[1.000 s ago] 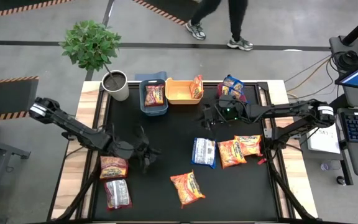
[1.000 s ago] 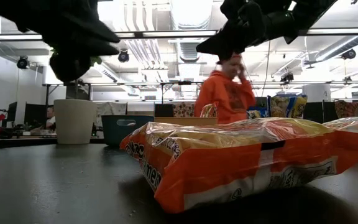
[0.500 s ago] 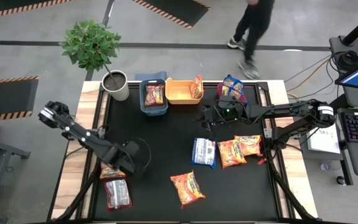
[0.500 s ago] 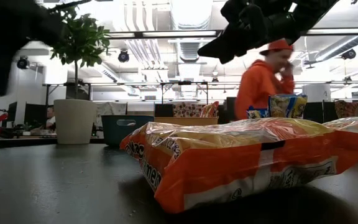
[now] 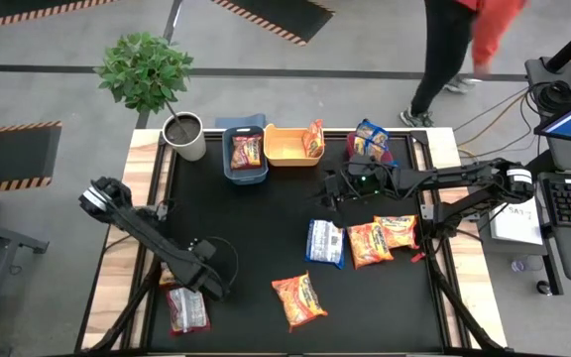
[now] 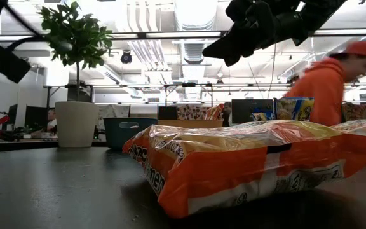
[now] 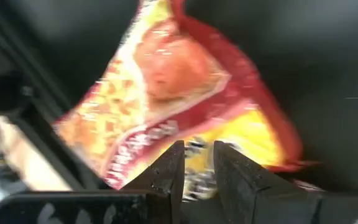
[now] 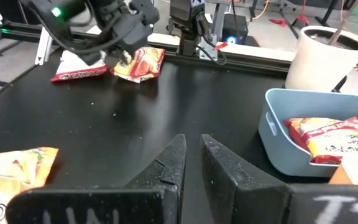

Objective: Sort Maruchan noodles
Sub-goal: Put the red noodle pack into the blue bin

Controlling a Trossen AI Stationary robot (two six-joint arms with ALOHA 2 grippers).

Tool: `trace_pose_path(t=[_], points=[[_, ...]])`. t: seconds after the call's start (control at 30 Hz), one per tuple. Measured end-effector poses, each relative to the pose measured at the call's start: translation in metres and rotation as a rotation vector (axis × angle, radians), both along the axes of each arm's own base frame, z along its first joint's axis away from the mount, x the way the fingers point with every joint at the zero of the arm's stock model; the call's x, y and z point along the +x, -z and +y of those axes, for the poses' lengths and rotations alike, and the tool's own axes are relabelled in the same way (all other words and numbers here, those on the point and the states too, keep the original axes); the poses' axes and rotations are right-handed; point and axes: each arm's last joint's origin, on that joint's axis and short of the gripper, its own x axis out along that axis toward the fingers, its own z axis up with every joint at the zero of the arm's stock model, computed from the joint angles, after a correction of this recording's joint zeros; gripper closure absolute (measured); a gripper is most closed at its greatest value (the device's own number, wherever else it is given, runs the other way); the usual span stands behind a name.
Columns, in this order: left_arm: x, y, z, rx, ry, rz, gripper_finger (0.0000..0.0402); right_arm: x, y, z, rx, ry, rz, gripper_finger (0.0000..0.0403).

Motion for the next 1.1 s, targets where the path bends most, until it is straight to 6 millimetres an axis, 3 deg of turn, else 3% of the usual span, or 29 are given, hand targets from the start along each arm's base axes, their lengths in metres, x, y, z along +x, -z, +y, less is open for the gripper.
trace_pose_path(t=[0.43,0.63,0.77,0.87,0.97,1.1], points=[[0.006,0.014,0.004,-0.082,0.264,0.082,0.0333,0.001,0.003,0.019,0.092,-0.033,0.052,0.0365],[0.032,0.017,0.019,0.056,0.315,-0.149,0.0333,0.002,0.003,0.025,0.061,-0.059,0.048,0.0365],[0.063,-0.001,0.025,0.163,0.432,-0.343,0.0333,0.002,0.003,0.025,0.055,-0.059,0.046,0.0365],[0.082,-0.028,0.01,0.187,0.633,-0.485,0.0333,0.002,0.004,0.025,0.048,-0.062,0.047,0.0365],[0.085,-0.045,-0.003,0.307,0.79,-0.527,0.0333,0.002,0.006,0.025,0.028,-0.069,0.051,0.0365],[0.081,-0.044,-0.004,0.399,0.815,-0.499,0.0333,0.004,0.008,0.025,0.024,-0.071,0.058,0.0365]])
